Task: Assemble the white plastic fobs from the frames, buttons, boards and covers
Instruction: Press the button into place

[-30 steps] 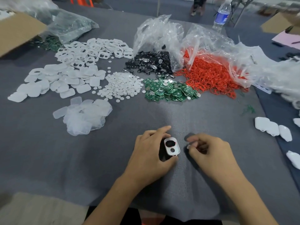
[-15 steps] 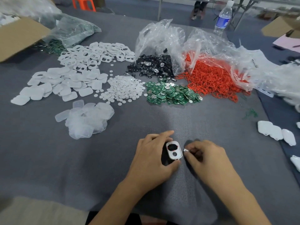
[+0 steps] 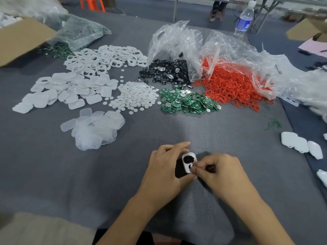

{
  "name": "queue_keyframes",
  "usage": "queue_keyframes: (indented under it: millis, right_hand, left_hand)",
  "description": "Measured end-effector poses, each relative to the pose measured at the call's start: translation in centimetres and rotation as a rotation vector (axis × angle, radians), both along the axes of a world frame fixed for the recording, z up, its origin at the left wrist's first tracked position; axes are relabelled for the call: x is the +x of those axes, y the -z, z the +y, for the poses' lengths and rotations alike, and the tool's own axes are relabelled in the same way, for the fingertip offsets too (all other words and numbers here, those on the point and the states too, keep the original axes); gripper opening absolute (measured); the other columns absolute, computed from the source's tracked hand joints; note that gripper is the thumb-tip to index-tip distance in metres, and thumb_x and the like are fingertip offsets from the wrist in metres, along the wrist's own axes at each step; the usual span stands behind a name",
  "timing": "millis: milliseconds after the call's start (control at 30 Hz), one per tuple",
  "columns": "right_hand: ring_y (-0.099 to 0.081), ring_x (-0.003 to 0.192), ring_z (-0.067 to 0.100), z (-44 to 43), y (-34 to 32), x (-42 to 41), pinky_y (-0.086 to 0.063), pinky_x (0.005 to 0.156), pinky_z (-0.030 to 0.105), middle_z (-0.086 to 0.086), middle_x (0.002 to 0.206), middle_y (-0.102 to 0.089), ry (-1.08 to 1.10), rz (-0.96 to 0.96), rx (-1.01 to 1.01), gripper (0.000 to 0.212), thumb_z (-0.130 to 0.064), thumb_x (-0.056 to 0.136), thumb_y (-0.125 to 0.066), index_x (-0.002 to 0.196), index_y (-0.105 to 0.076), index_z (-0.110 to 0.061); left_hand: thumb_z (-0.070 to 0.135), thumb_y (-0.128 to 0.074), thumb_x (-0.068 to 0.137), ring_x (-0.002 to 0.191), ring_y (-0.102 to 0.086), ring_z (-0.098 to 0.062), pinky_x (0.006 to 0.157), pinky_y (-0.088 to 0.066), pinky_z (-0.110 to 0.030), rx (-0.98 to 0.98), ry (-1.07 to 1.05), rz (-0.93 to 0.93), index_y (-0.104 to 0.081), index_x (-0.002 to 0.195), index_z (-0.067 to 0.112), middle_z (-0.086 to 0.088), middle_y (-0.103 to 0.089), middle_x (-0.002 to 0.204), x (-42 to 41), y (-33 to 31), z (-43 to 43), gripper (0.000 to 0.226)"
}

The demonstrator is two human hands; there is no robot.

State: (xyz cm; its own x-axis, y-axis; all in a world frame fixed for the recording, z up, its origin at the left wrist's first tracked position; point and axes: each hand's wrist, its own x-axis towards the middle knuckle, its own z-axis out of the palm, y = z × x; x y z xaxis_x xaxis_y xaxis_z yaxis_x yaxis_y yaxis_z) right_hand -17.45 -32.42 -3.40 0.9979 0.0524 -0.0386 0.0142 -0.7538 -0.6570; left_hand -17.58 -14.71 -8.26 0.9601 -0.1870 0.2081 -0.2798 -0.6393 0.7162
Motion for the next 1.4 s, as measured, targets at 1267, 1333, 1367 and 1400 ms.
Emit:
queue_keyframes:
  millis: [1267,1333,1367,1400]
  right_hand:
    - [-0.059,0.048,0.014,1.0,-1.4,3.3,-0.054,0.054,0.028,0.002,0.061,-0.066,0.123,0.446,0.177,0.023,0.003,0.071,-0.083,0.072,-0.066,-0.013]
    - [-0.058,0.049,0.014,1.2,-1.2,2.7,-0.052,0.054,0.029,0.003,0.066,-0.069,0.126,0.405,0.187,0.021,0.001,0.073,-0.082,0.076,-0.067,-0.014]
    - [-0.058,0.05,0.012,1.2,-1.1,2.4,-0.051,0.055,0.03,0.001,0.066,-0.069,0.12,0.389,0.183,0.019,-0.002,0.074,-0.082,0.078,-0.069,-0.016]
    - [-0.057,0.051,0.011,1.1,-1.1,2.2,-0.05,0.056,0.031,-0.001,0.065,-0.069,0.103,0.376,0.168,0.016,-0.006,0.075,-0.082,0.08,-0.071,-0.018]
  left_hand:
    - [0.043,-0.087,0.063,0.11,-0.053,-0.003,0.092,-0.043,-0.021,-0.16,0.005,0.01,-0.061,0.118,0.04,0.026,-0.058,0.108,0.2,0.2,-0.2,0.061]
    - [0.04,-0.088,0.064,0.109,-0.055,-0.005,0.093,-0.044,-0.022,-0.171,0.009,0.02,-0.062,0.12,0.037,0.025,-0.057,0.108,0.2,0.2,-0.2,0.062]
    - [0.039,-0.089,0.064,0.11,-0.055,-0.004,0.094,-0.045,-0.022,-0.174,0.014,0.024,-0.063,0.12,0.036,0.025,-0.057,0.11,0.2,0.2,-0.2,0.062]
    - [0.038,-0.089,0.065,0.111,-0.055,-0.003,0.094,-0.045,-0.021,-0.177,0.022,0.027,-0.063,0.121,0.036,0.026,-0.057,0.112,0.2,0.2,-0.2,0.061]
